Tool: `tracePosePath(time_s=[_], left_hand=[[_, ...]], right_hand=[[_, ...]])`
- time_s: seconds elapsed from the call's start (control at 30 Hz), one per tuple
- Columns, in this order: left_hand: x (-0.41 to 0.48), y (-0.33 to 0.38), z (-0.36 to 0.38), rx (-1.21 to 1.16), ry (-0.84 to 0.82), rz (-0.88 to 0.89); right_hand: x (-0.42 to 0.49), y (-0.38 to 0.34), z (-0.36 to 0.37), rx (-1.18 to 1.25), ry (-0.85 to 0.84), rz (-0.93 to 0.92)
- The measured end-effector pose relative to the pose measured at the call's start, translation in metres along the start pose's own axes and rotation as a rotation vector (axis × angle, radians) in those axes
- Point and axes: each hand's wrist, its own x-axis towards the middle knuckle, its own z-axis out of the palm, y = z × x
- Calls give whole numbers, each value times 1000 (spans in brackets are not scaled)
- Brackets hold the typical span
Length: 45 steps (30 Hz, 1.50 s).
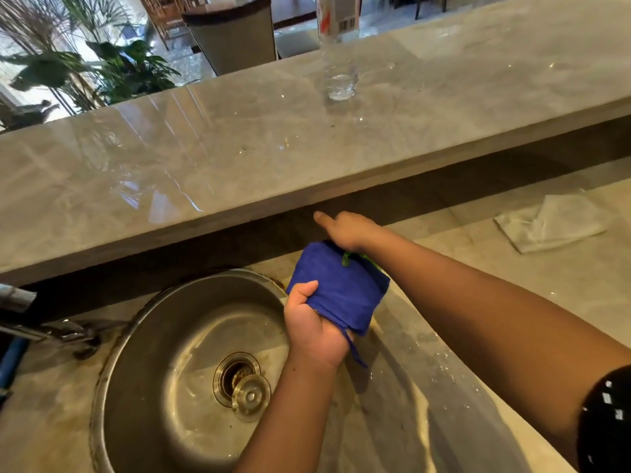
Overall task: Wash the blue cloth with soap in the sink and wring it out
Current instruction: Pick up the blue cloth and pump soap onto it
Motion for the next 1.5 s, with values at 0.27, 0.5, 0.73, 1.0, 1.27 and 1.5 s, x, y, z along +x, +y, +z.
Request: tracePosePath(time_s=[0.27,0.5,0.73,1.0,1.27,1.5], left_hand=[[-4,-1,2,-14,10,1],[-4,0,-5,-15,29,12],[-19,5,-3,4,54,6],[-56,36,-6,48,61,55],[-110,84,-21,96,-10,70],[-155,131,-56,81,-76,18]], right_hand=[[-5,-1,-3,-28,-9,-11],[-10,-3,-6,-44,-15,-20],[-1,0,-1,45,17,36],[1,-1,-1,103,20,88],[-6,-3,-9,223,49,27],[-117,-71,4,-135,217,-207]])
